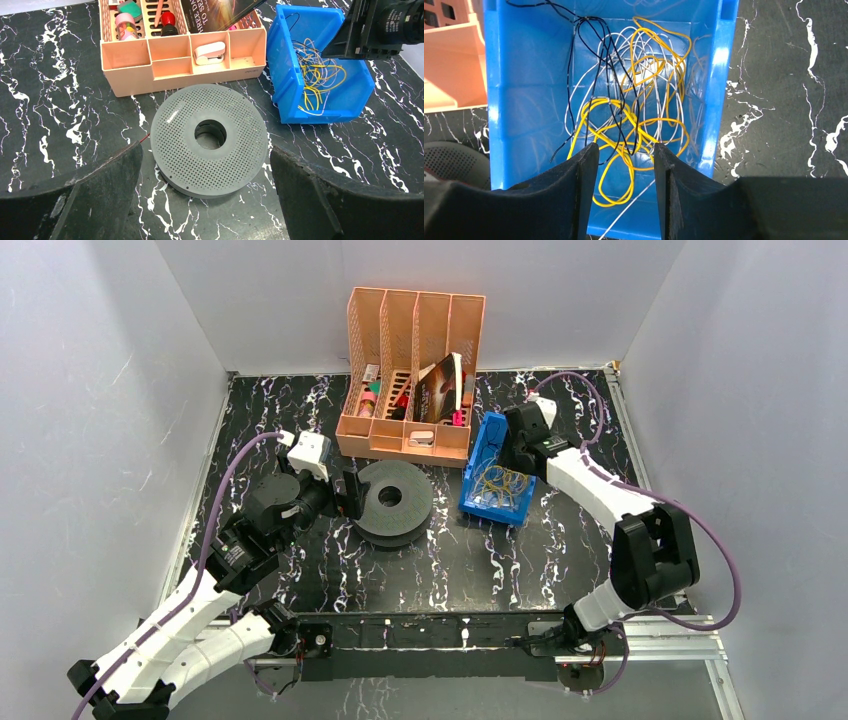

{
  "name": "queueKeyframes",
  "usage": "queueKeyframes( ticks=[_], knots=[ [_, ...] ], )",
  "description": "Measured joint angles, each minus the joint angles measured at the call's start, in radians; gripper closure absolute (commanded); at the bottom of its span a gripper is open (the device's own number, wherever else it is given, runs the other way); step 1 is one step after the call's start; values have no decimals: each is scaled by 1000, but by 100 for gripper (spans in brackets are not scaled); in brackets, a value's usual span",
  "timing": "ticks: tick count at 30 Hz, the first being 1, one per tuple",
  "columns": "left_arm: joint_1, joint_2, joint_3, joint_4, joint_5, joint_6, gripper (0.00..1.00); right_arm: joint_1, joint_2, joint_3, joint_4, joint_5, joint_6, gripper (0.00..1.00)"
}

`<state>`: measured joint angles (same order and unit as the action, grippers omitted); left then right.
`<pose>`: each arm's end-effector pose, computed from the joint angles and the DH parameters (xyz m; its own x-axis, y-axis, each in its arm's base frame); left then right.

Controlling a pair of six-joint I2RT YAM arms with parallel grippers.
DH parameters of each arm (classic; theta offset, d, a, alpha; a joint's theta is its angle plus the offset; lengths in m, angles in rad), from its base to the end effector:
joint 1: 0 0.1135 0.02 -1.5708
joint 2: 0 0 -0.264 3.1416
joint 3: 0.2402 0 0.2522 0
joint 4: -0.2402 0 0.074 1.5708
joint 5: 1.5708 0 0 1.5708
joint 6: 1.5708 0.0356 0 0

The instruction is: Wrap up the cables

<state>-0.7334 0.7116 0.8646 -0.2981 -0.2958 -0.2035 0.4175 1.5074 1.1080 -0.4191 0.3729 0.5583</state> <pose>0.1258 -0.0994 0.3669 -0.1913 -0.0878 -0.9776 0.3956 0.9046 -0.1587 0.3028 0.1201 0.2588 -0.6455 0.2534 -0.7205 0.2263 0.9645 0.1364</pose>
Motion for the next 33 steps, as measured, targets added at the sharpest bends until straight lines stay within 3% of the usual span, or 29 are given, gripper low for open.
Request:
queueKeyframes(
  ticks=[6, 10, 14, 18, 26, 33],
  knots=[
    [0, 0, 0, -2, 0, 0, 2, 0, 39, -7, 28, 19, 22, 56],
    [0, 0, 0, -2, 0, 0, 2, 0, 55, -7, 36, 21, 32, 66],
    [0, 0, 0, -2, 0, 0, 2, 0, 64, -7, 48, 25, 38, 79],
    [0, 0, 0, -2, 0, 0, 2, 0, 84, -7, 56, 33, 39, 100],
    [0, 0, 0, -2, 0, 0, 2, 0, 75, -6, 56, 41, 40, 100],
    [0, 0, 0, -2, 0, 0, 2, 2, -50, 97, 32, 63, 9, 100]
  ],
)
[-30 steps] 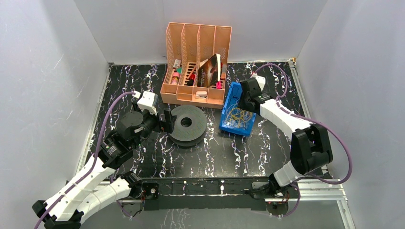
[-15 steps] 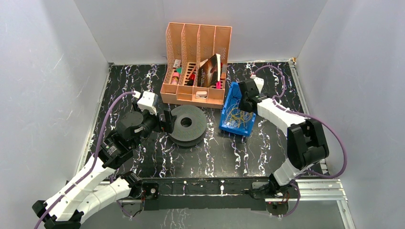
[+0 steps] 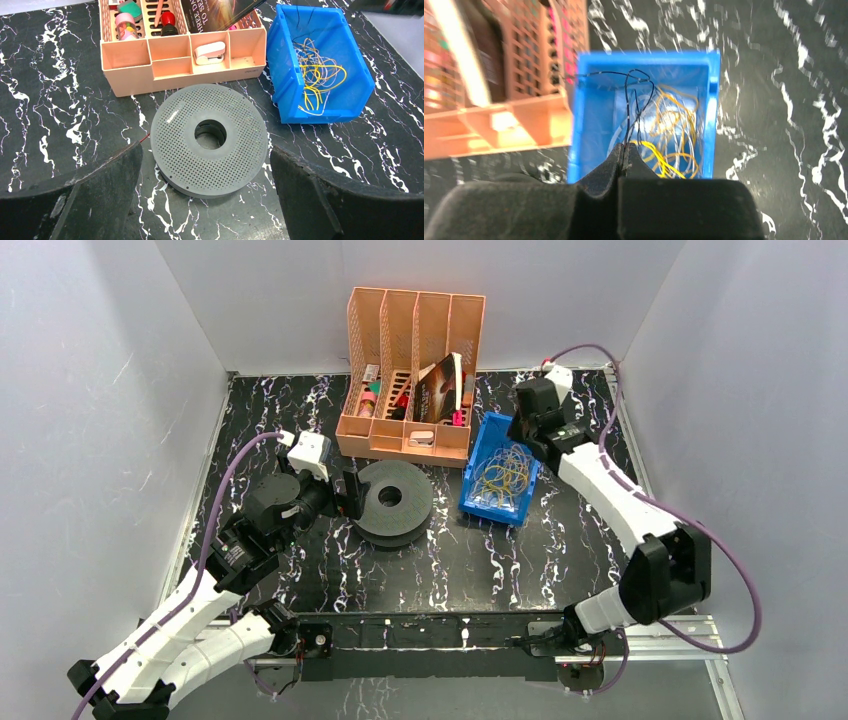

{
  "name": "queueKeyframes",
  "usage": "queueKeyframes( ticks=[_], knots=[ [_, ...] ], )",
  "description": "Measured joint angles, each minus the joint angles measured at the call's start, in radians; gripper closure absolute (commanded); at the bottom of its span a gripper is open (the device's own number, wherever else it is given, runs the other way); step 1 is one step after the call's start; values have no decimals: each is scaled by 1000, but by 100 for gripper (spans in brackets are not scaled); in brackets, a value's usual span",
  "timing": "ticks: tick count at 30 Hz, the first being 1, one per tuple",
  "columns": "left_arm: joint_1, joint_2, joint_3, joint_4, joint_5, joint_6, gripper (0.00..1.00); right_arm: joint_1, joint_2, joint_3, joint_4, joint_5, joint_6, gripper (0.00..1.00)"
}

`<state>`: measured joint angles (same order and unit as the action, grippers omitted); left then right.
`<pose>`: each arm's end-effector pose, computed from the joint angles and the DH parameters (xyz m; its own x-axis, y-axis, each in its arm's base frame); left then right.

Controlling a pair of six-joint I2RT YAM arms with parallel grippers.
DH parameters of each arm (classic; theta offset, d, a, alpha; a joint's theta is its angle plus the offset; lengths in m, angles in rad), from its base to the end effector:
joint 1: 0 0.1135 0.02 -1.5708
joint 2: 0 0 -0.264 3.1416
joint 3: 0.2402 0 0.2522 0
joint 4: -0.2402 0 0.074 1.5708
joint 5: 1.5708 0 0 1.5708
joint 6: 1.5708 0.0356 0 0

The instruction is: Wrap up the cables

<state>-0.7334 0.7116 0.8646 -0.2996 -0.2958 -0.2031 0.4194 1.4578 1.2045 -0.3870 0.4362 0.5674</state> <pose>0.1257 -0.0993 0.3667 -0.1922 -0.0865 -0.9775 0.3955 0.9048 -0.1578 0.3054 0.1197 0.3090 -0.4922 0.3139 -0.8119 0.2430 0.9452 0.2181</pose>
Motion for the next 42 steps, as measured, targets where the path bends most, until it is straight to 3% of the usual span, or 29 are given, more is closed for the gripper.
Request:
queueKeyframes(
  ticks=[22, 42],
  knots=[
    [0, 21, 0, 0, 0, 0, 2, 105, -228, 318, -30, -13, -93, 100],
    [0, 60, 0, 8, 97, 5, 2, 105, -341, 578, 23, -365, -267, 100]
  ],
)
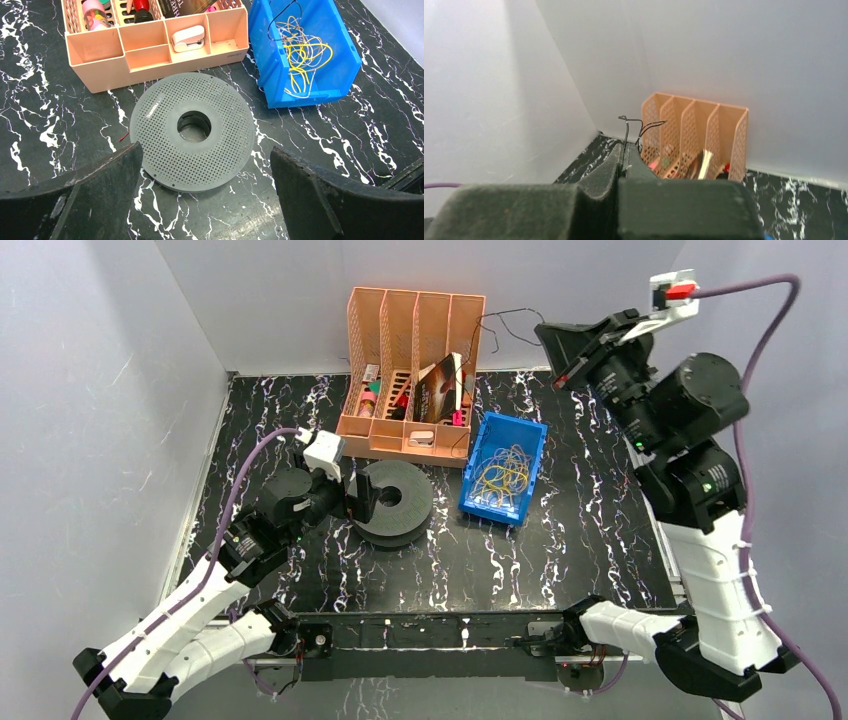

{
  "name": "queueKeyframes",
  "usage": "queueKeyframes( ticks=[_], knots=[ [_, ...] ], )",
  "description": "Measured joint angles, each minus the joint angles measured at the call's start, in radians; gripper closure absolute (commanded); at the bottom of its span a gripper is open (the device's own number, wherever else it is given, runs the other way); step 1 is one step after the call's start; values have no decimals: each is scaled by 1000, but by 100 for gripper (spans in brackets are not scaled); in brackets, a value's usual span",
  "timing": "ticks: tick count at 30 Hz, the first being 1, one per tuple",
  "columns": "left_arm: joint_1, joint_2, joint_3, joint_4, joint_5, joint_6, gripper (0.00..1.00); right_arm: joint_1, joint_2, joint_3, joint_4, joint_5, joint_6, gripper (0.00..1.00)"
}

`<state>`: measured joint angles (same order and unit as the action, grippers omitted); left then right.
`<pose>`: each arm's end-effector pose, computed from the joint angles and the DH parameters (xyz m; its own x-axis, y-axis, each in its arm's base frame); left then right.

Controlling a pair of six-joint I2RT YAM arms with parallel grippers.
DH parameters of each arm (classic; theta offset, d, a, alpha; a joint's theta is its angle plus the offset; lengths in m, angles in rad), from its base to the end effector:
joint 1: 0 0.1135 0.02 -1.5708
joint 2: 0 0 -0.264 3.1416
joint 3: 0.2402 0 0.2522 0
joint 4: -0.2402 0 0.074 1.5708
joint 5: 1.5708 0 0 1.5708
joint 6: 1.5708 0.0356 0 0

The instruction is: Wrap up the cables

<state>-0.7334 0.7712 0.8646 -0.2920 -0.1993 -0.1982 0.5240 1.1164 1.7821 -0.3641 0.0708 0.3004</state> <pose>0.1353 -0.1124 0.3586 -0.2445 -0.0395 -0.9688 0.4731 0.8673 -0.1547 0.1435 0.0800 0.5817 0.1153 0.4075 -0.9059 -0.4970 0.8133 0.3026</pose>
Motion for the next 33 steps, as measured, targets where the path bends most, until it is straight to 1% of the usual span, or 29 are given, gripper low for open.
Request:
queueKeyframes(
  ticks=[10, 23, 27, 33],
  knots=[
    [0, -18, -6, 1, 2, 5, 2, 0, -77, 64, 114, -129, -45, 100],
    [0, -34, -7, 9, 14, 13, 2, 0, -163, 51, 385, -261, -11, 100],
    [0, -43, -7, 16, 36, 20, 2, 0, -202, -42, 437, -293, 7, 100],
    [0, -68, 10, -2, 65, 28, 2, 0, -266, -287, 467, -328, 18, 100]
  ],
)
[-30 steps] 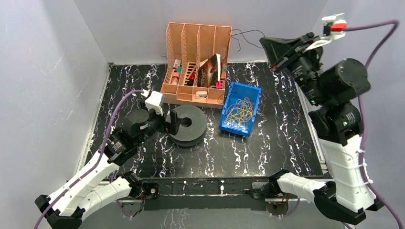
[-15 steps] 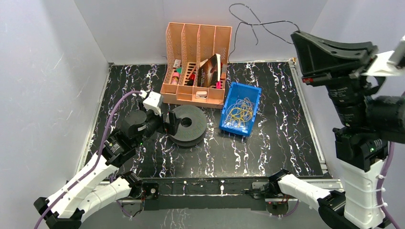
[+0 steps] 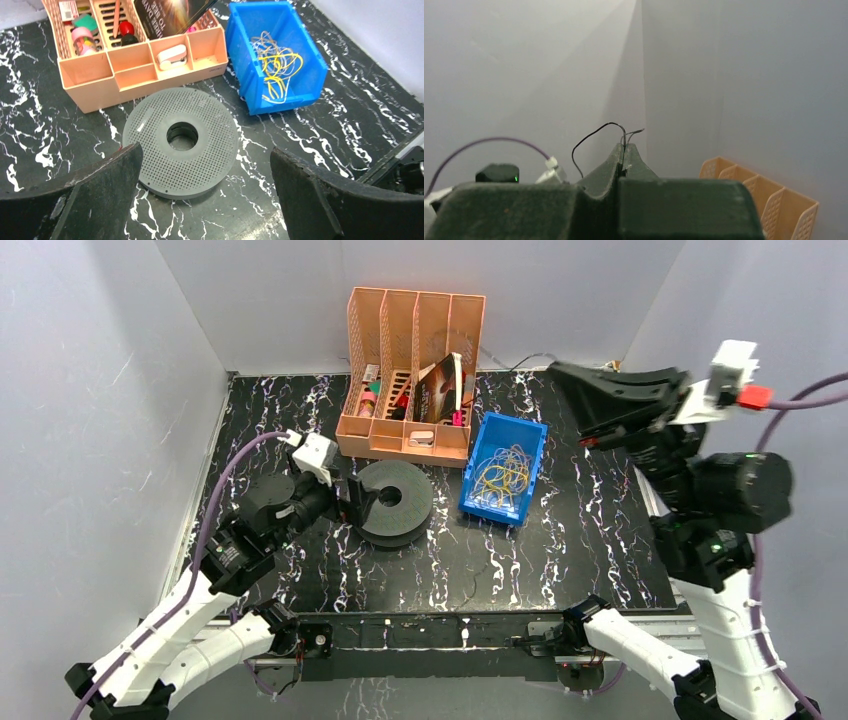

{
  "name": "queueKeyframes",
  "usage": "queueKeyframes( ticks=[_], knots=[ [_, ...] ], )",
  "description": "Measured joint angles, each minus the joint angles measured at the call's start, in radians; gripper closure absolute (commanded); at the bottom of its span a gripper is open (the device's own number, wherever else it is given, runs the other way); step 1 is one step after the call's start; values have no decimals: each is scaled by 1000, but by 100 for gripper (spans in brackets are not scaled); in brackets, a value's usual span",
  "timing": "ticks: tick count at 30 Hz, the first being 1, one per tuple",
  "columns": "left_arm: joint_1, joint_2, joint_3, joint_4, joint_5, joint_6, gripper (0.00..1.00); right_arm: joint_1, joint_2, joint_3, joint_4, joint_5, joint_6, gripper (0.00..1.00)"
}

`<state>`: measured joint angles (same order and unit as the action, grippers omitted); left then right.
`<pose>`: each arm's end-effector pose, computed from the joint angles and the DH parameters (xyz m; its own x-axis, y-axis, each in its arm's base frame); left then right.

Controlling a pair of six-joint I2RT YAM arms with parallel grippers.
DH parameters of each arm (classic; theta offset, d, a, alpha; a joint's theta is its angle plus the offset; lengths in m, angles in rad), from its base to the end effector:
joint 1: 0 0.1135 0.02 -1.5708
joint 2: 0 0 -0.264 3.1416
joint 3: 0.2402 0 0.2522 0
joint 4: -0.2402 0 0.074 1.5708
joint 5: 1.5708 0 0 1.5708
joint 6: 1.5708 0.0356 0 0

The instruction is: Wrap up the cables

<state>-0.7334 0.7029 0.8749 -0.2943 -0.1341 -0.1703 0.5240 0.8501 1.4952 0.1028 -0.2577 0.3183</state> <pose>0.1207 -0.1023 0.3719 -0.1850 -0.0593 -0.9809 0.5413 0.8270 -0.1521 0.0690 0.0503 0.5808 0.3572 0.5560 -0.7505 -0.7974 0.5999 0.0648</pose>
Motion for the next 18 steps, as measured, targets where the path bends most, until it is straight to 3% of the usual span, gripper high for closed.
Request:
queueKeyframes(
  ticks=[10, 18],
  knots=[
    [0, -23, 211, -54, 119, 17, 2, 0, -95, -333, 56, -108, -50, 100],
    [0, -3, 237, -46, 184, -16, 2, 0, -154, -549, 196, -235, -93, 100]
  ],
)
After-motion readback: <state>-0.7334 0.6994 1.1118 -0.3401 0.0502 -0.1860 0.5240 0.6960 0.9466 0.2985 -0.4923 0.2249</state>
